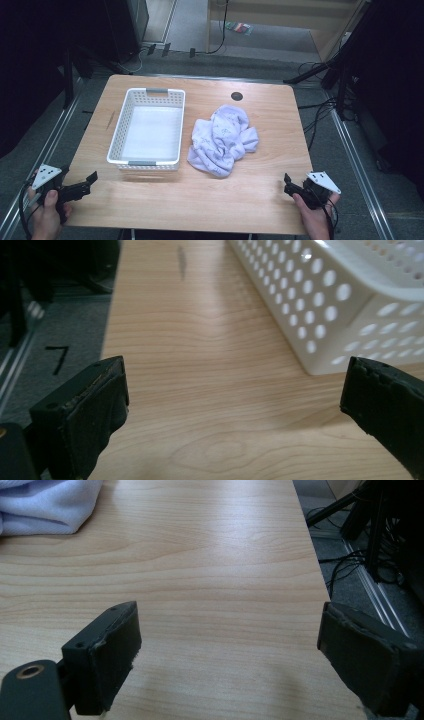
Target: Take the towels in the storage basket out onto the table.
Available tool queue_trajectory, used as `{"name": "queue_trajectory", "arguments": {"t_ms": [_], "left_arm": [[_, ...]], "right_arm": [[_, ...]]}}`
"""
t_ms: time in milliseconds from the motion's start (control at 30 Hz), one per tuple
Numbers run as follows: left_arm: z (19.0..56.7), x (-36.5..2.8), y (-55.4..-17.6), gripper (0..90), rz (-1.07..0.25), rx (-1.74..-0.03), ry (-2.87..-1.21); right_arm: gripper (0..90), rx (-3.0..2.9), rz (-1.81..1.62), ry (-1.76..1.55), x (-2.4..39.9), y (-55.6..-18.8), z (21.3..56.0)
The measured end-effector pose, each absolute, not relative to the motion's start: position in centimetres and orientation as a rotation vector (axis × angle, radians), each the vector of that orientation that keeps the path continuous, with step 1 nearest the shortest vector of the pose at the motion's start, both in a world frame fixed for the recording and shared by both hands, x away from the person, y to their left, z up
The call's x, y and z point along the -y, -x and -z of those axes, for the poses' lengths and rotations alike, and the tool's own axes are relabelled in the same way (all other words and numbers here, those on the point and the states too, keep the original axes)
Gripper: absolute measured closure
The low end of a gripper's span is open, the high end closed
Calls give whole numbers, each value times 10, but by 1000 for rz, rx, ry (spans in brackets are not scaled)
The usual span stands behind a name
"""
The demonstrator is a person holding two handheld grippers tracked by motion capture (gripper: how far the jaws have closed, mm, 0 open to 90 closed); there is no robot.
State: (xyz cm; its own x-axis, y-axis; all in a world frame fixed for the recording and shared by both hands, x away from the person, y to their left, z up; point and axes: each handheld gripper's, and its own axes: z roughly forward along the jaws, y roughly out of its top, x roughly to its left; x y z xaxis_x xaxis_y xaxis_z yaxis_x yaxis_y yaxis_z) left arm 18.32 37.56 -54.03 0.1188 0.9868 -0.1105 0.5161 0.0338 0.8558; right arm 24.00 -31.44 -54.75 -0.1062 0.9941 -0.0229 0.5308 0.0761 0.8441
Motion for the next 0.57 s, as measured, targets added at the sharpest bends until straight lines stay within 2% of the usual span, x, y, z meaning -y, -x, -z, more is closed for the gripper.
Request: {"name": "queue_trajectory", "arguments": {"t_ms": [167,567], "left_arm": [[545,-380,-182,0,-770,-1547,-1548],[552,-371,-189,0,-767,-1559,-1597]], "right_arm": [[140,-1710,-936,-1514,315,-239,547],[118,-1698,-912,-1477,313,-237,547]]}}
